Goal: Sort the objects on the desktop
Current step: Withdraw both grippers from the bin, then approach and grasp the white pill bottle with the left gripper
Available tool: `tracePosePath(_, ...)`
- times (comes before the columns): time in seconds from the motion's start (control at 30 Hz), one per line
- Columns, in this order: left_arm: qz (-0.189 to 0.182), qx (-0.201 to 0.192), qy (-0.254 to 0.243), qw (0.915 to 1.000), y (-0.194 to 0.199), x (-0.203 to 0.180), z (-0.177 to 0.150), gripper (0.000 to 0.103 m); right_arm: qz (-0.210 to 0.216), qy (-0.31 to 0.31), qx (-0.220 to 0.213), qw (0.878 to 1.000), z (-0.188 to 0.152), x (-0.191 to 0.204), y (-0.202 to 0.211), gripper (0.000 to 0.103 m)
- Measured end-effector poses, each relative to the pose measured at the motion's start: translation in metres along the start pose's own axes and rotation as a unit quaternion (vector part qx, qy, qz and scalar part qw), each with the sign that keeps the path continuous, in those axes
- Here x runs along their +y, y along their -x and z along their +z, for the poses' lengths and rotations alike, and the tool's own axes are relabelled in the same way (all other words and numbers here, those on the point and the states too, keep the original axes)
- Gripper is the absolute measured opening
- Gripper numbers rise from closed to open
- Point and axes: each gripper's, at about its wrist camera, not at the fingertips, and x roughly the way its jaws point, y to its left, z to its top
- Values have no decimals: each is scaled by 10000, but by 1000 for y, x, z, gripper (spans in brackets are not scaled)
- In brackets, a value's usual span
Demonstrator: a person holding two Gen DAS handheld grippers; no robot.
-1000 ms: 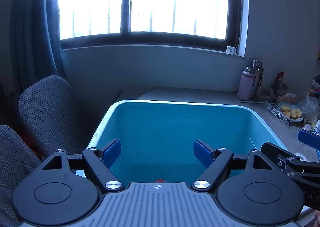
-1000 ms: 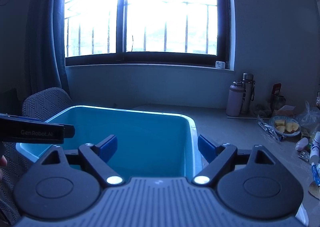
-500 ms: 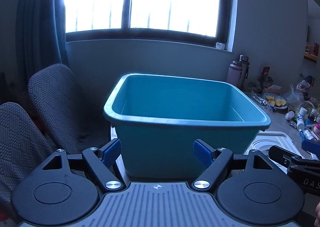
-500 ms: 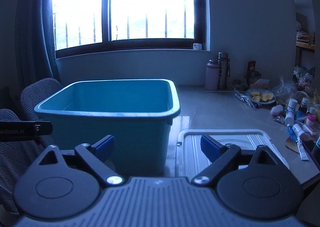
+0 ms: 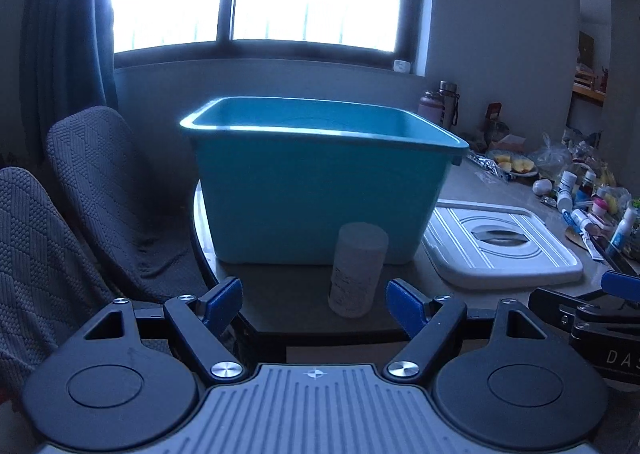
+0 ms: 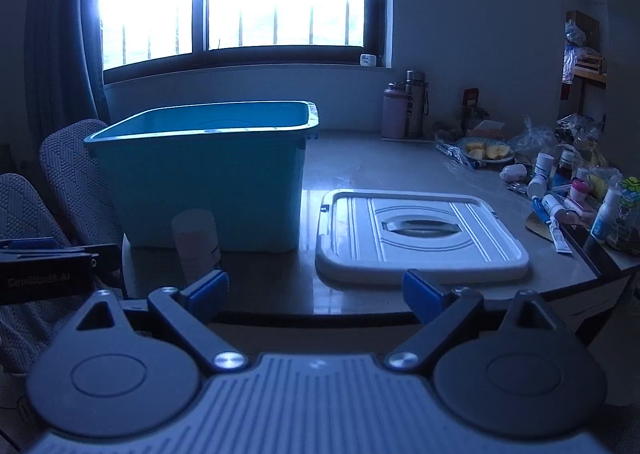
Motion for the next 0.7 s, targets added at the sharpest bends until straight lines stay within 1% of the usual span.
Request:
tracePosePath(0.13, -75, 34, -77, 9999, -5, -9, -6, 81, -188, -92, 89, 9997, -10, -8, 8, 94)
tracePosePath(0.37, -113, 32, -116, 9999, -17, -22, -9, 81, -324, -135, 156, 9993, -17, -16, 10, 94)
tracePosePath(0.7, -104, 9, -189, 9998, -54, -33, 3, 81, -347, -167, 244, 9990, -12, -32, -17, 94)
